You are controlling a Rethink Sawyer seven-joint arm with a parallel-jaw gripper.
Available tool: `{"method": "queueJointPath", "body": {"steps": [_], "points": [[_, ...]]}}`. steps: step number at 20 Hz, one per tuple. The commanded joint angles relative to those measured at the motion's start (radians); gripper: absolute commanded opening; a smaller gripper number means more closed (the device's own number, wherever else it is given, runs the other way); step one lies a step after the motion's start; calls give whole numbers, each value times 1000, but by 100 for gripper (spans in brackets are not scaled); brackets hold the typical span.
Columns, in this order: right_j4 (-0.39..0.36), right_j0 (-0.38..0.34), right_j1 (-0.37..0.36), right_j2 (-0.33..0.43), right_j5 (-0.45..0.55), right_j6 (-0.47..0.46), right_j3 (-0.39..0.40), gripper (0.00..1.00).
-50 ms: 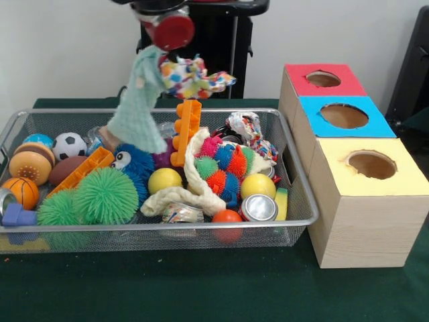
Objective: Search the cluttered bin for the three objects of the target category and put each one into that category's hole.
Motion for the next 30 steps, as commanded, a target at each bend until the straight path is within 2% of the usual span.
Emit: {"method": "queueJointPath", "body": {"steps": [1,6,11,17,20,23,30], "points": [[44,68,8,-119,-53,395,106,0],[86,70,24,-138,-108,362,169,0],[103,39,94,-147,-187,311,208,0],[97,68,72,-196,-218,333,205,0],[112,57,107,-203,-264,322,192,0],[139,48,131,-199,-269,301,167,0],[176,97,166,-217,-310,338,121,0]]}}
